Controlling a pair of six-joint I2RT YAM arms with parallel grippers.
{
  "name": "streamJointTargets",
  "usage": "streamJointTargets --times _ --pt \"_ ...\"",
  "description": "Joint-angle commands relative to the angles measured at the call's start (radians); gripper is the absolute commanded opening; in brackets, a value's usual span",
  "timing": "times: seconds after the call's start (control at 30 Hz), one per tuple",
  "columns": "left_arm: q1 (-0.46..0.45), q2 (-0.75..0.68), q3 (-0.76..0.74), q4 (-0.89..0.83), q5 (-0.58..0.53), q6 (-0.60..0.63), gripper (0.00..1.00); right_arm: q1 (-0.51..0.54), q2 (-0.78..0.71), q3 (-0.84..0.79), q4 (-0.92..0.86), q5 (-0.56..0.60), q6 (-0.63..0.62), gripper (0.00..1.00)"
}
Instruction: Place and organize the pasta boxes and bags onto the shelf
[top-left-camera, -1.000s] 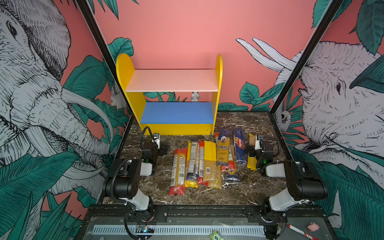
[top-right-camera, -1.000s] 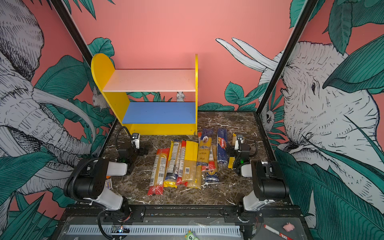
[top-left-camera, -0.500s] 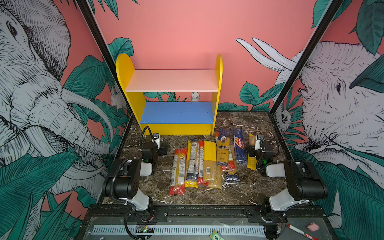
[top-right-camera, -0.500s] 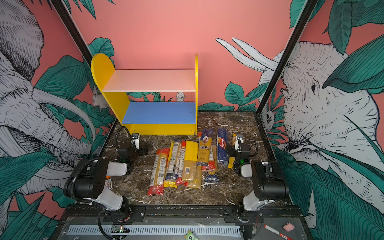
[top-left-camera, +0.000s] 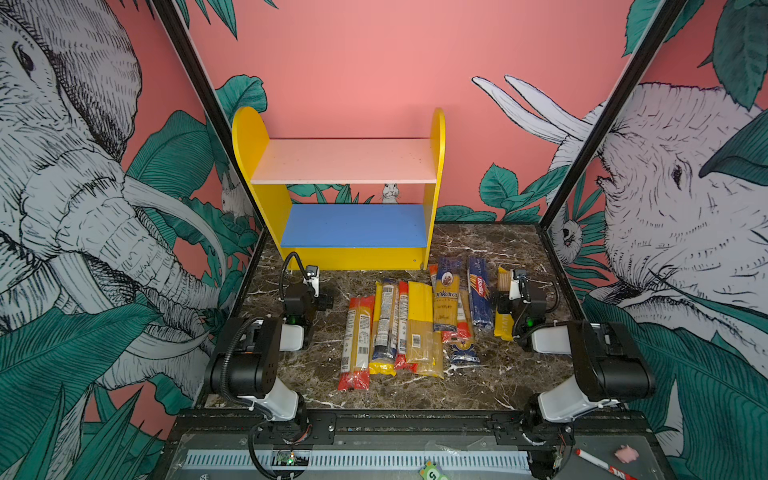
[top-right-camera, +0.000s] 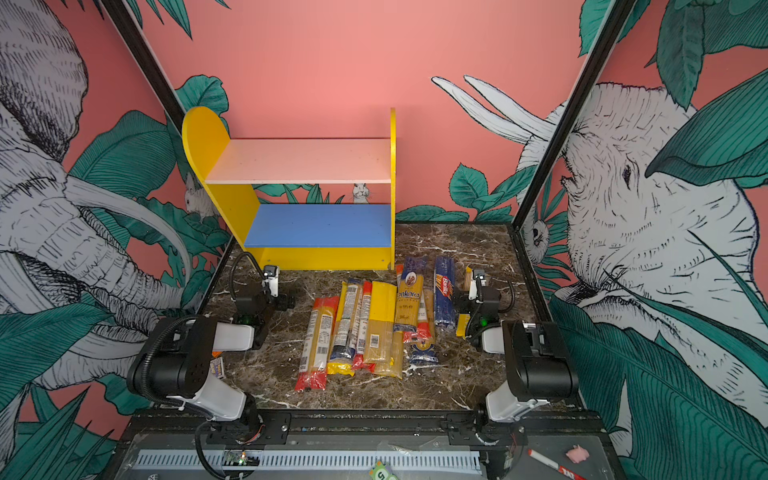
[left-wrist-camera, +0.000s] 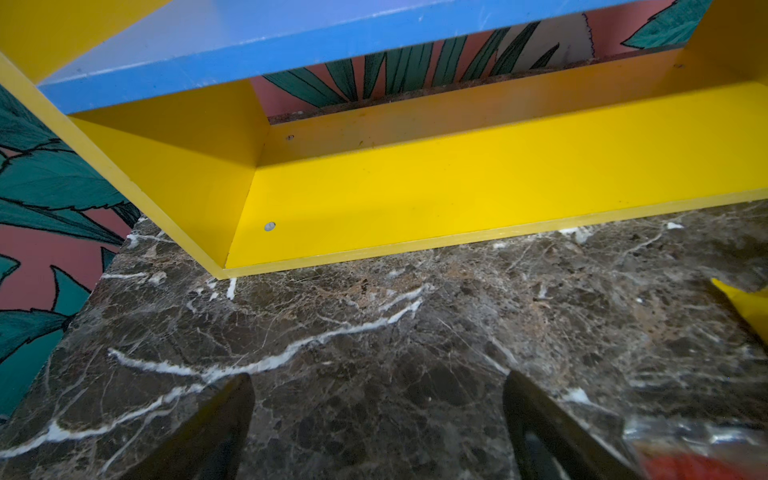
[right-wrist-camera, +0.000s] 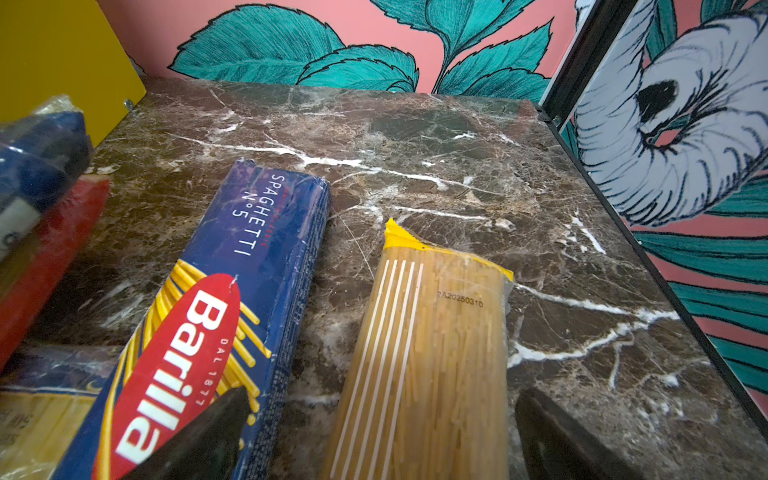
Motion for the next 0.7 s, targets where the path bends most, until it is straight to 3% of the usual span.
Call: streamJointTargets --times 0.0,0.13,0.2,0.33,0.5,0.67 --pt "0.004 -0.021 0.017 -0.013 -0.003 0.000 0.92 0.003 -0.012 0.008 0.043 -0.007 -0.010 0.99" --pt "0.005 -0.067 0.092 -0.173 -0.012 -0.001 0.88 0.004 -0.047 0.033 -0.027 -0.047 -0.031 0.99" --pt "0.005 -0.103 0.174 -0.360 -0.017 -0.003 0.85 0.005 -0.089 0.048 -0.091 -0.051 -0.032 0.99" --pt "0.005 -0.184 0.221 -0.440 -0.040 -0.023 0.85 0.015 -0.201 0.060 -0.234 0.017 -0.033 0.99" --pt "-0.012 -0.252 0.336 -0.631 -0.078 -0.097 0.83 0.083 -0.292 0.324 -0.844 0.251 0.026 0.99" --pt "-0.110 -0.328 0.381 -0.760 -0.165 -0.125 0.84 0.109 -0.344 0.460 -1.161 0.334 0.107 0.99"
